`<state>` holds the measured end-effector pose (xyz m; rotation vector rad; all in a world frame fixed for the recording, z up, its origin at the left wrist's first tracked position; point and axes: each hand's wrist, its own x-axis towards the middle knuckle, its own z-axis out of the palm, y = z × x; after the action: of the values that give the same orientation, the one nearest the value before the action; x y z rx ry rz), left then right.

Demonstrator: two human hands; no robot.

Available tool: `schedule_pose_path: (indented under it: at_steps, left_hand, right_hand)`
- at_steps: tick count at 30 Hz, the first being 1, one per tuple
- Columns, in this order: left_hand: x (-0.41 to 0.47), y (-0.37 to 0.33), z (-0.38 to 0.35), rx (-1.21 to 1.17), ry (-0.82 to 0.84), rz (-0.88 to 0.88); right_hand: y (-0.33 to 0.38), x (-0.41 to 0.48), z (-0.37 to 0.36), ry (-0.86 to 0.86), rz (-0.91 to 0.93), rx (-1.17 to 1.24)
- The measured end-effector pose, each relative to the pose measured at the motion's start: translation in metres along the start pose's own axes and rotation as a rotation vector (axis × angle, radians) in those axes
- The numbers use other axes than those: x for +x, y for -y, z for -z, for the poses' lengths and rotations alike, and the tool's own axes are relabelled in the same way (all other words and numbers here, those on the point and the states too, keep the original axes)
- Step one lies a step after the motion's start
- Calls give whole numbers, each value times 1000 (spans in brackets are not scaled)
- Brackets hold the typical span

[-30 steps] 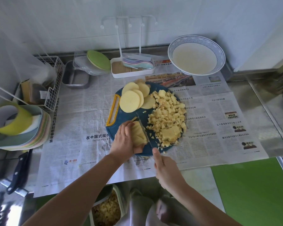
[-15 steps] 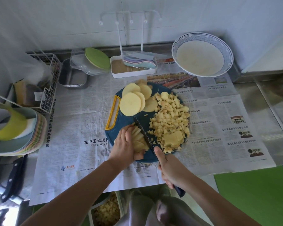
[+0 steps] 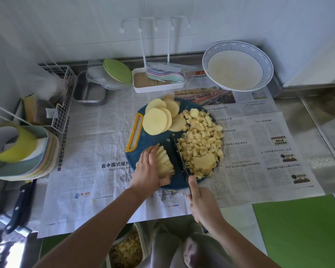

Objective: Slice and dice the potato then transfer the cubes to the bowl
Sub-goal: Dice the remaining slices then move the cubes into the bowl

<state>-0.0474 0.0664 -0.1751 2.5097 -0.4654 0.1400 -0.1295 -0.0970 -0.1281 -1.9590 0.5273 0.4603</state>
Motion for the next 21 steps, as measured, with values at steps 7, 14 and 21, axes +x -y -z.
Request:
schedule_pose_path:
  at_steps: [7,14,21]
  left_hand:
    - [-2,-3,1,-42,-52,38]
    - [-2,-8,4,-101,-103,39]
    - [-3,-7,-4,-91,-198,70]
  right_hand:
    - [12,-16,12,56,97,52]
    - [19,-24,6,104,186,-55]
    - [14,-25,-2,76,161,-233]
